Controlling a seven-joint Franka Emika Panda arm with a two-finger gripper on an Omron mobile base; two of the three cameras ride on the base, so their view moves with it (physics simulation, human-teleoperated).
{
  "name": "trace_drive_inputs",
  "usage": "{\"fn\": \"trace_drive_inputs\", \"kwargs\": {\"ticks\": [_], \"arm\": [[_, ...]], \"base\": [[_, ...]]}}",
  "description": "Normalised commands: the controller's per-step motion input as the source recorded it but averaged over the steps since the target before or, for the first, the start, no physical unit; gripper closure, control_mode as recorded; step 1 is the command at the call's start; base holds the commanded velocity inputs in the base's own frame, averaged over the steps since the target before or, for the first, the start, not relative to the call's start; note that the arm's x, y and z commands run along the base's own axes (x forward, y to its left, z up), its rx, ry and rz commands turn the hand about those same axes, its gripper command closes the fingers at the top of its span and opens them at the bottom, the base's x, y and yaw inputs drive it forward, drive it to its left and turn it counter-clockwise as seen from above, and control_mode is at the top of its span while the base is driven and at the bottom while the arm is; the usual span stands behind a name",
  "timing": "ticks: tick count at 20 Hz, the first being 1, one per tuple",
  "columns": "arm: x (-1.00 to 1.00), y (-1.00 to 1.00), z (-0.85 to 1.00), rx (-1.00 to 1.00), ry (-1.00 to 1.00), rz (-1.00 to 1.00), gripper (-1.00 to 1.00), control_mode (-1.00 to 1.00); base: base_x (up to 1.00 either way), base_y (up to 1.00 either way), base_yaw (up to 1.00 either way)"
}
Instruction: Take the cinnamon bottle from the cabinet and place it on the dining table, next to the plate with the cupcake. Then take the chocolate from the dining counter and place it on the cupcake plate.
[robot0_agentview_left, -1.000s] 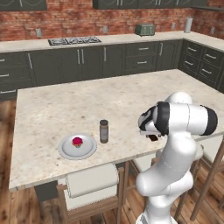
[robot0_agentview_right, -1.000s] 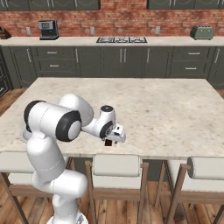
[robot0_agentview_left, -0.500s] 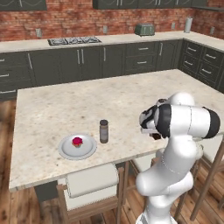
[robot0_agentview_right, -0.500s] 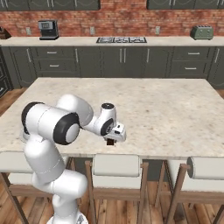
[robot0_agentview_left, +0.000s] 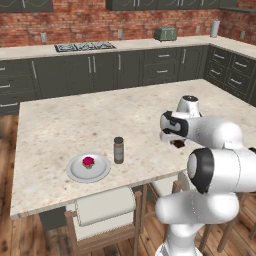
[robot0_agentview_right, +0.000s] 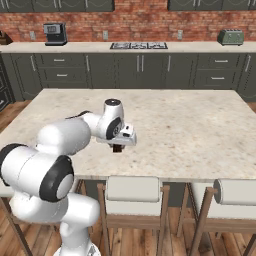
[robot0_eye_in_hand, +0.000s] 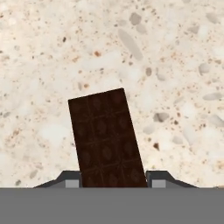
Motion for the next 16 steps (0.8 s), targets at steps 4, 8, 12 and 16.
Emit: {"fn": "trace_drive_inputs", "kwargs": {"ticks": [4,8,12,16], "arm": [[-0.11,0.48,1.00,0.02,0.00,0.21,1.00,-1.00],[-0.07,0.71,0.93,0.01,0.01,0.21,1.00,-1.00],[-0.06,0.77,0.79,0.03,0.03,0.21,1.00,-1.00],[-0.02,1.00,0.01,0.00,0.02,0.32,1.00,-1.00]], "base": [[0.00,0.00,0.00],[0.00,0.00,0.00],[0.00,0.00,0.00],[0.00,0.00,0.00]]}}
